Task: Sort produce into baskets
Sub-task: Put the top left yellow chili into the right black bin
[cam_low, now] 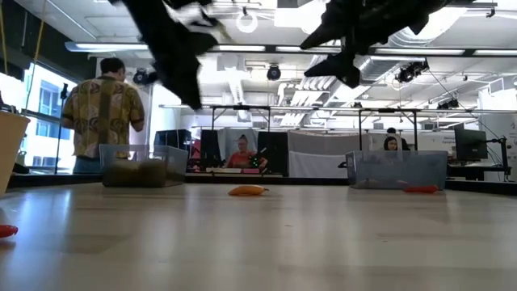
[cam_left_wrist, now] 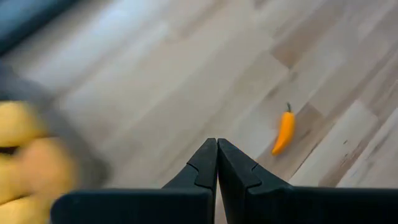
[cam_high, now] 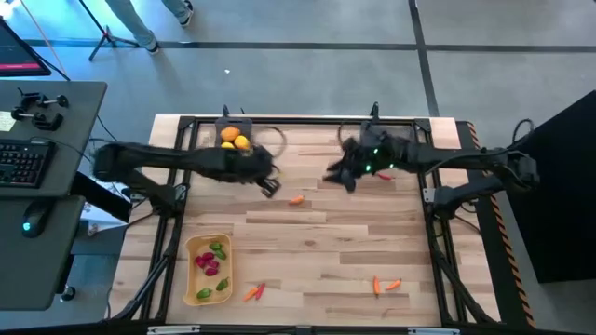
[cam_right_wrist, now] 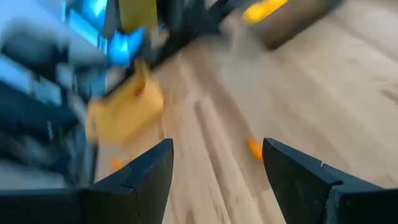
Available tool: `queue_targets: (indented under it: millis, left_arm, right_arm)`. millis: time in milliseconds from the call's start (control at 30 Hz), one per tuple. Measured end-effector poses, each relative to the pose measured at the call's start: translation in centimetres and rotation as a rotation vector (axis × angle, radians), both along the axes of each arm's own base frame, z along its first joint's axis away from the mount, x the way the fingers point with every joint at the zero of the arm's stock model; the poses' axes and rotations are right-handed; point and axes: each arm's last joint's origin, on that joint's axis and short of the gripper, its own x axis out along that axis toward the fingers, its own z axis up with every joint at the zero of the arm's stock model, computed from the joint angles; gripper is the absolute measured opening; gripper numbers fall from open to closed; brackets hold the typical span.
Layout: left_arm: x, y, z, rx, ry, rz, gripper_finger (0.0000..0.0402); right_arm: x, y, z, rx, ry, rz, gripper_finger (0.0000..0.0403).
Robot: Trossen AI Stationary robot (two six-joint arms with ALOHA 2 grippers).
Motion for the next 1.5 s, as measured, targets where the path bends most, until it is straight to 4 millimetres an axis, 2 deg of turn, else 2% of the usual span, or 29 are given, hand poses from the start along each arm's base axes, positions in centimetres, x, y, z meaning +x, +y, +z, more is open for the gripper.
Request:
queue_targets:
  millis: [100,267,367,467,567,767,1000,1133,1333,1367,1500]
  left_arm:
    - [-3.7,-0.2,2.9,0.044,-0.113,0.022,0.0]
    - [-8.4,-0.6,5.3,0.038,-0.335,0.063,0.0]
    - [-10.1,-0.7,5.9,0.04,-0.415,0.113,0.0]
    - [-11.0,-0.7,6.0,0.035,-0.456,0.155,0.0]
    - [-11.1,-0.7,5.9,0.029,-0.468,0.164,0.0]
    - [-10.5,-0.7,5.4,0.003,-0.458,0.197,0.0]
    - [-9.8,-0.6,4.8,-0.019,-0.441,0.226,0.0]
    - [-9.6,-0.6,4.7,-0.023,-0.44,0.241,0.0]
    - [-9.5,-0.5,5.0,0.012,-0.479,0.269,0.0]
    - [-9.4,-0.5,5.0,0.016,-0.487,0.272,0.0]
    - [-9.4,-0.4,5.1,0.027,-0.489,0.281,0.0]
  right_arm:
    - [1.2,1.2,-1.5,-0.085,0.048,0.121,0.0236]
    - [4.2,1.3,-5.8,-0.221,0.184,0.266,0.0236]
    - [6.2,0.9,-7.9,-0.373,0.219,0.373,0.0236]
    - [7.8,0.6,-10.1,-0.488,0.271,0.471,0.0236]
    - [9.3,0.2,-11.7,-0.543,0.311,0.504,0.0236]
    - [11.9,-0.2,-13.4,-0.629,0.307,0.606,0.0236]
    - [13.2,-0.3,-15.0,-0.659,0.319,0.662,0.0227]
    - [13.1,-0.2,-15.1,-0.692,0.32,0.697,0.0176]
    - [12.8,-0.3,-15.2,-0.66,0.362,0.692,0.0024]
    - [12.7,-0.3,-15.2,-0.639,0.375,0.681,0.0014]
    - [11.6,-0.8,-13.9,-0.539,0.437,0.625,0.0019]
